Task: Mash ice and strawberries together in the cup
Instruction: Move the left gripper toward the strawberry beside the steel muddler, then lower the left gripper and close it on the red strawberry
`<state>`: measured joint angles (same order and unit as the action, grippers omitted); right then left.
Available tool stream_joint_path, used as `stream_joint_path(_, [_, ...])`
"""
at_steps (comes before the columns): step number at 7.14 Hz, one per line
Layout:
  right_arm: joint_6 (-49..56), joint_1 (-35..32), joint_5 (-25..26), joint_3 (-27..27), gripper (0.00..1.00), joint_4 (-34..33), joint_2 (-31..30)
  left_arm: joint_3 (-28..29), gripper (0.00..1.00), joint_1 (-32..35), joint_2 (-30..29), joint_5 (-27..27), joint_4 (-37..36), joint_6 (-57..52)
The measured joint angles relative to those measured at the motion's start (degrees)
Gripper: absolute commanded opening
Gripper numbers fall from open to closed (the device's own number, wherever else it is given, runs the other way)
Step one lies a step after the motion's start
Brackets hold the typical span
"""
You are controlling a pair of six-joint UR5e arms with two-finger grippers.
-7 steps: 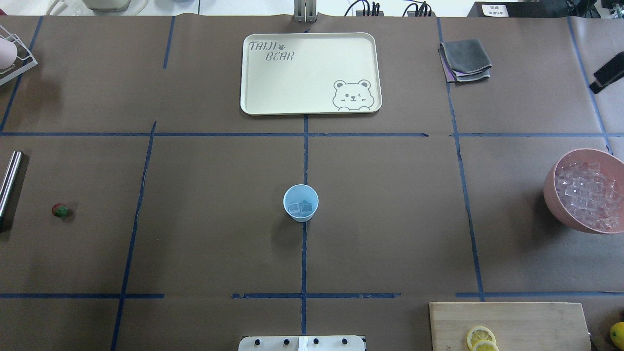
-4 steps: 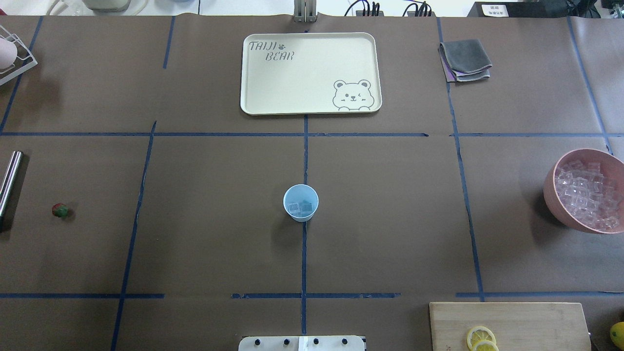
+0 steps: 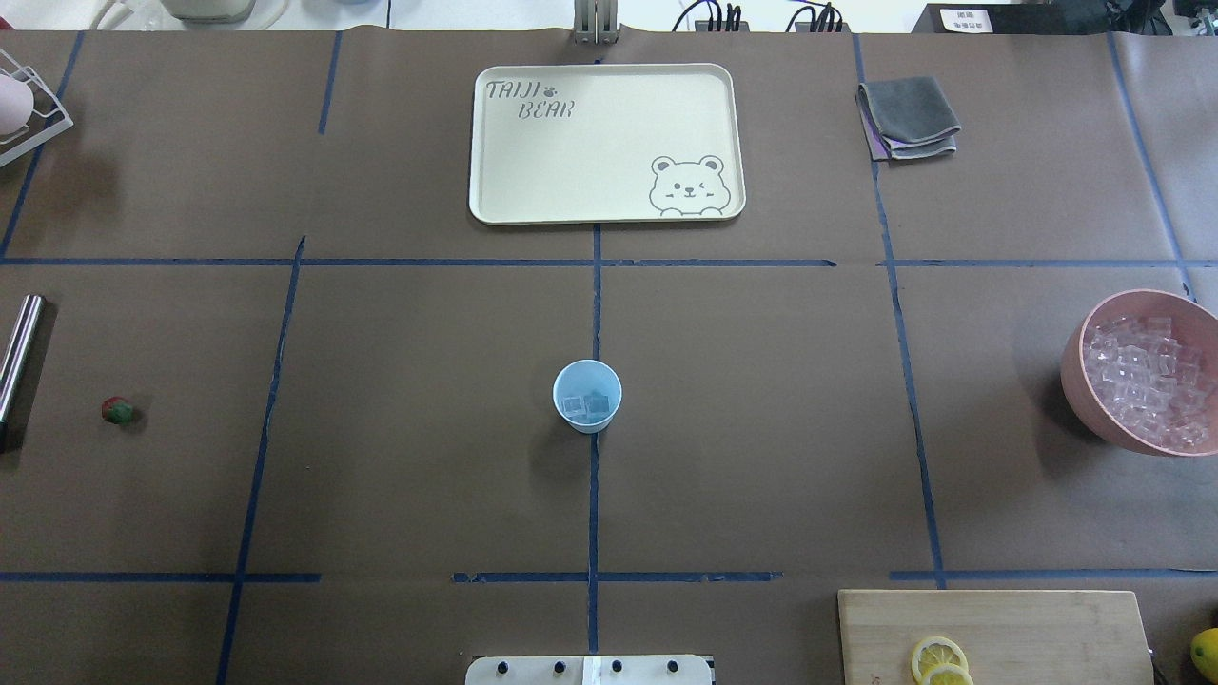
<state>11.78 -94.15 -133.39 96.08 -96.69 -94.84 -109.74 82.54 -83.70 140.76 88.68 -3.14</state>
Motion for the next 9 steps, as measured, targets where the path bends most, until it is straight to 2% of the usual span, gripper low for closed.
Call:
stream_joint_path(1, [-2.55,-0.03,0.49,0.11,0.99,3.62,-1.21,-1.18,1.0,-0.91,0.13,-0.11,2.12,1.94])
stream_joint_path(3, [-3.91,-0.07,1.59,0.15,0.99,6.58,-2.07,-2.03,1.0,-5.65,0.45,-1.19,6.6,11.22])
stream_joint_path(4, [-4.0,-0.07,1.79,0.16,0.99,6.89,-2.17,-2.21,1.0,-9.0,1.22,-3.37,9.97,17.46])
stream_joint_path(6, [-4.04,-0.07,1.89,0.11,0.99,7.02,-2.2,-1.99,1.0,-17.81,5.46,-10.1,21.57,30.51])
stream_joint_path(9, [-4.07,-0.07,1.98,0.05,0.99,7.04,-2.19,1.96,1.0,-26.13,7.45,-17.23,34.67,42.12])
